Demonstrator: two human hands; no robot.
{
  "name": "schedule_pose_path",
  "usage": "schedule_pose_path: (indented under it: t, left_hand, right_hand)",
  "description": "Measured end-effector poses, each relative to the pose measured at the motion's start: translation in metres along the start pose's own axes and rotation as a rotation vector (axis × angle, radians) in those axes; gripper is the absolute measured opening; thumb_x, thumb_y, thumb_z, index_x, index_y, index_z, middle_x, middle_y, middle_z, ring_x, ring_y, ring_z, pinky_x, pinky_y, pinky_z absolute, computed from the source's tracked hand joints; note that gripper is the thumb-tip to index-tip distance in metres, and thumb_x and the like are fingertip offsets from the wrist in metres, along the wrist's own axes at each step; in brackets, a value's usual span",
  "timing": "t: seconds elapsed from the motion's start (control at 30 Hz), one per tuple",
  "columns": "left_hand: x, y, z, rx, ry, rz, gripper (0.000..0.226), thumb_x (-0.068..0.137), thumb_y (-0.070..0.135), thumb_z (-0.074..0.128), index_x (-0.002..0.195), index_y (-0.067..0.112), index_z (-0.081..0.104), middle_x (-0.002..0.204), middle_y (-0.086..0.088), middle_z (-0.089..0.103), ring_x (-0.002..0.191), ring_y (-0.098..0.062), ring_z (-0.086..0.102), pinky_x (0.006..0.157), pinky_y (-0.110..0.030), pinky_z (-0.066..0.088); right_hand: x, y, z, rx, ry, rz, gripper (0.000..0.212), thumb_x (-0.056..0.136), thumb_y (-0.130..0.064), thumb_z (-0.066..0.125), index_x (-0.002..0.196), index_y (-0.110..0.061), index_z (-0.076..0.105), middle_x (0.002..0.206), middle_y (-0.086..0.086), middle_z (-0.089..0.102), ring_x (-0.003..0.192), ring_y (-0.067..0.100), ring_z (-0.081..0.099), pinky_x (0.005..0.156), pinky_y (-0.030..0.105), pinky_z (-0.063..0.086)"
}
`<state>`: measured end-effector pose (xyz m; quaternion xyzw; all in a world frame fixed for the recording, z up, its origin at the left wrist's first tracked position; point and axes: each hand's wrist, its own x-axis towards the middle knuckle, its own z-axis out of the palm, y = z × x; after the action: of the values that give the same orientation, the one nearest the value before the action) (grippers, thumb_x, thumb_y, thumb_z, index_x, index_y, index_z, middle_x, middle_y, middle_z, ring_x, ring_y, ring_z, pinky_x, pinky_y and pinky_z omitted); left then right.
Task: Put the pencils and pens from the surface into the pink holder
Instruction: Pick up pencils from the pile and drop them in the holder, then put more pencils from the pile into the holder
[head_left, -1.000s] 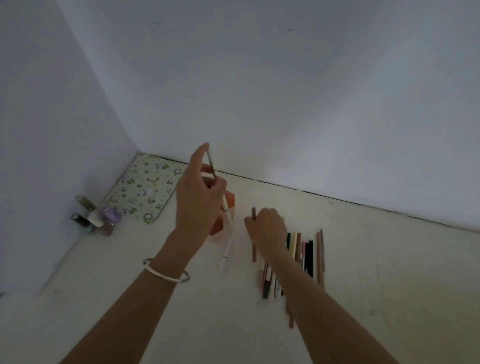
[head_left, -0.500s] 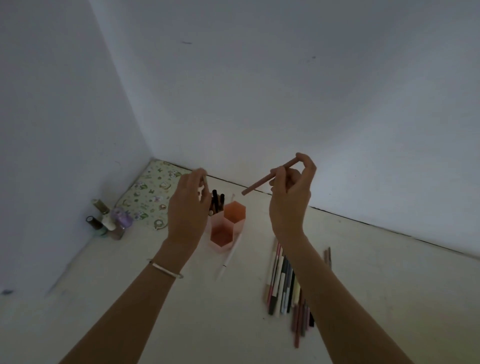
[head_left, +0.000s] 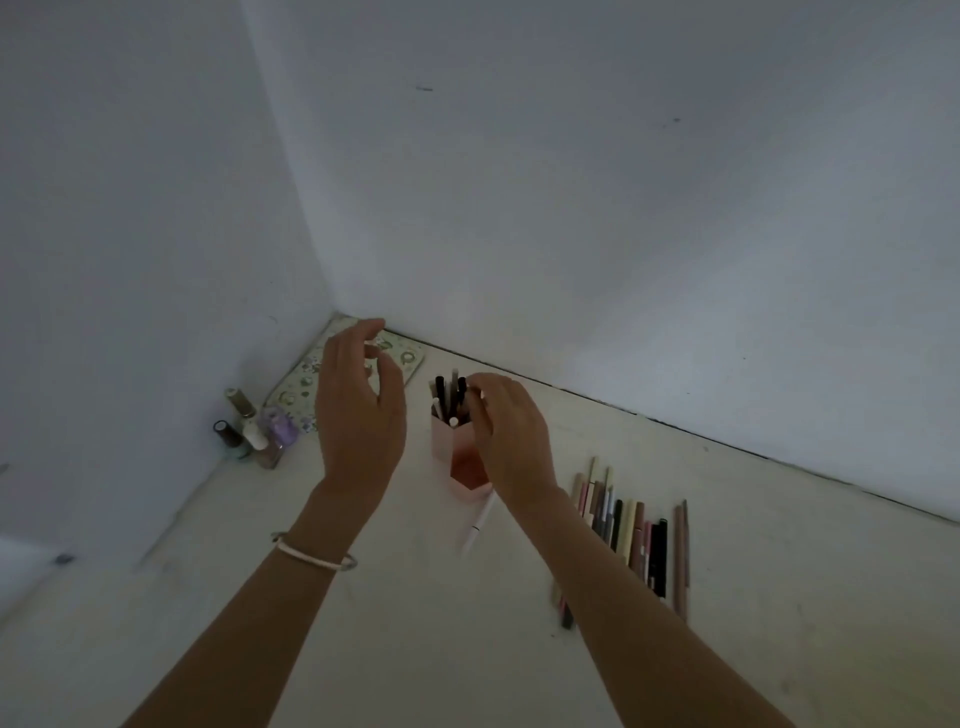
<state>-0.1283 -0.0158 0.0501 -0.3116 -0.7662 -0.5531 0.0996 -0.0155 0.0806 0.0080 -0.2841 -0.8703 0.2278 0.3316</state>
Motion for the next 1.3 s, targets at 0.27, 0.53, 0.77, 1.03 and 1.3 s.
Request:
schedule_pose_path:
  t: [0.27,0.53,0.77,1.03,1.3]
  left_hand:
    - [-0.085,0.031,0.029,0.153,-0.554,0.101,0.015,0.090,0.022,0.054,0.095,0.036,0.052,0.084,0.016,0.061,0.069,0.002,0.059,0.061,-0.006,0.046]
    - [-0.151,0.021,0.106,0.865,-0.977,0.163,0.031,0.093,-0.005,0.042,0.123,0.002,0.046,0.120,-0.013,0.054,0.113,-0.026,0.053,0.090,-0.033,0.051]
    - [-0.157,0.005,0.117,1.052,-0.903,0.181,0.057,0.092,0.003,0.048,0.145,0.005,0.026,0.137,-0.024,0.040,0.129,-0.038,0.041,0.090,-0.038,0.048]
    - [-0.154,0.014,0.122,1.030,-0.965,0.070,0.030,0.095,0.000,0.044,0.123,0.007,0.047,0.117,-0.008,0.057,0.103,-0.018,0.061,0.075,-0.025,0.056]
    - [-0.106,0.064,0.108,0.697,-0.768,0.097,0.031,0.092,0.007,0.057,0.121,0.013,0.048,0.116,-0.005,0.053,0.091,-0.017,0.063,0.063,-0.024,0.050]
  right_hand:
    - [0.001,0.012,-0.037,0.057,0.204,0.169,0.045,0.086,-0.010,0.038,0.127,-0.008,0.057,0.120,0.006,0.059,0.106,0.018,0.058,0.091,0.033,0.052]
    - [-0.025,0.057,-0.108,0.052,0.329,0.310,0.043,0.082,0.006,0.045,0.113,-0.017,0.062,0.101,-0.011,0.058,0.073,0.000,0.053,0.064,0.007,0.039]
    - [-0.064,0.087,-0.120,0.035,0.262,0.432,0.040,0.082,0.004,0.046,0.107,-0.023,0.062,0.100,-0.014,0.060,0.075,0.000,0.055,0.061,0.006,0.039]
    - [-0.082,0.097,-0.108,0.046,0.134,0.549,0.036,0.087,0.001,0.050,0.111,-0.021,0.063,0.100,-0.014,0.061,0.074,-0.001,0.056,0.063,0.011,0.043]
    - [-0.093,0.099,-0.076,-0.428,-0.461,0.643,0.033,0.091,-0.041,0.054,0.076,-0.013,0.058,0.083,0.005,0.056,0.083,0.021,0.058,0.074,0.034,0.053]
